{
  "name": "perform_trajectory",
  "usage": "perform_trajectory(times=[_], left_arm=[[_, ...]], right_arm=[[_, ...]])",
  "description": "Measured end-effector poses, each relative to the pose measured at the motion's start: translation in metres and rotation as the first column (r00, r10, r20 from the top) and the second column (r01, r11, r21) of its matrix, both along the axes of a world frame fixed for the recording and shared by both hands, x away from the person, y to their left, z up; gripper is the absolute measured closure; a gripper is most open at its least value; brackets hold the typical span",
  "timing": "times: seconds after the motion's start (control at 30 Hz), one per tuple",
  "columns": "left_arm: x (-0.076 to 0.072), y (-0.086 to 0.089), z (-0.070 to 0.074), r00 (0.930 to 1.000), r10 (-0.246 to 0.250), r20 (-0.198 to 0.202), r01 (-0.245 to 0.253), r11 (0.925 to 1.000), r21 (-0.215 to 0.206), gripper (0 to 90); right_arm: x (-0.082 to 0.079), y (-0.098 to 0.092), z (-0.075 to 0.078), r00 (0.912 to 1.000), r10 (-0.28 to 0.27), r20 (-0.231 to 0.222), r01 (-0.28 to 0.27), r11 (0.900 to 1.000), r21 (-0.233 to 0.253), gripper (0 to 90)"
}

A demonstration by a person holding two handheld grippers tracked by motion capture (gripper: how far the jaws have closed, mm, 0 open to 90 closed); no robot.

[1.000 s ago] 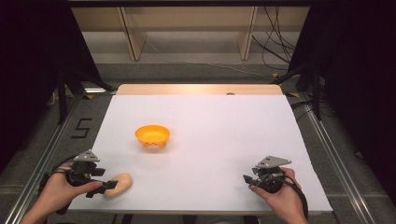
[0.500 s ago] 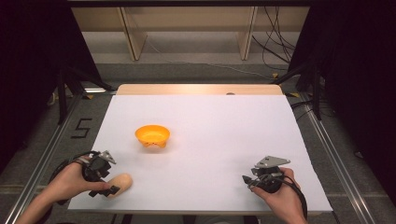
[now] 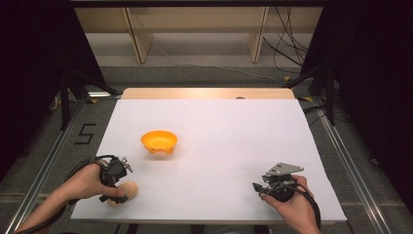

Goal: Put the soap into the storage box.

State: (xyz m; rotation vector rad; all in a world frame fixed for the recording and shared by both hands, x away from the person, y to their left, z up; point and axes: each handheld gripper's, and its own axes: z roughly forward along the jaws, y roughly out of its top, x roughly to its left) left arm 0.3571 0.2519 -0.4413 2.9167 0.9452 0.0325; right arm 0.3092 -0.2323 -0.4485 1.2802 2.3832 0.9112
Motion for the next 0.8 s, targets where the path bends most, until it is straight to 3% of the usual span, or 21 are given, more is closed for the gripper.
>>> perform_trajectory(times=[0.4, 0.6, 0.8], left_arm=[[0.006, -0.009, -0.013, 0.9990, -0.032, -0.033, 0.034, 0.9969, 0.071, 23.6], [0.007, -0.008, -0.016, 0.9990, -0.022, -0.038, 0.025, 0.9968, 0.076, 24.8], [0.006, -0.005, -0.021, 0.9983, -0.014, -0.057, 0.017, 0.9986, 0.050, 29.3]], right_arm=[[0.000, -0.001, 0.000, 0.9998, 0.008, 0.019, -0.008, 1.000, -0.001, 53.8], [-0.001, 0.000, 0.000, 1.0000, 0.004, 0.003, -0.004, 1.000, 0.008, 53.7], [-0.001, 0.000, 0.000, 1.0000, 0.007, 0.003, -0.008, 1.000, 0.002, 53.7]])
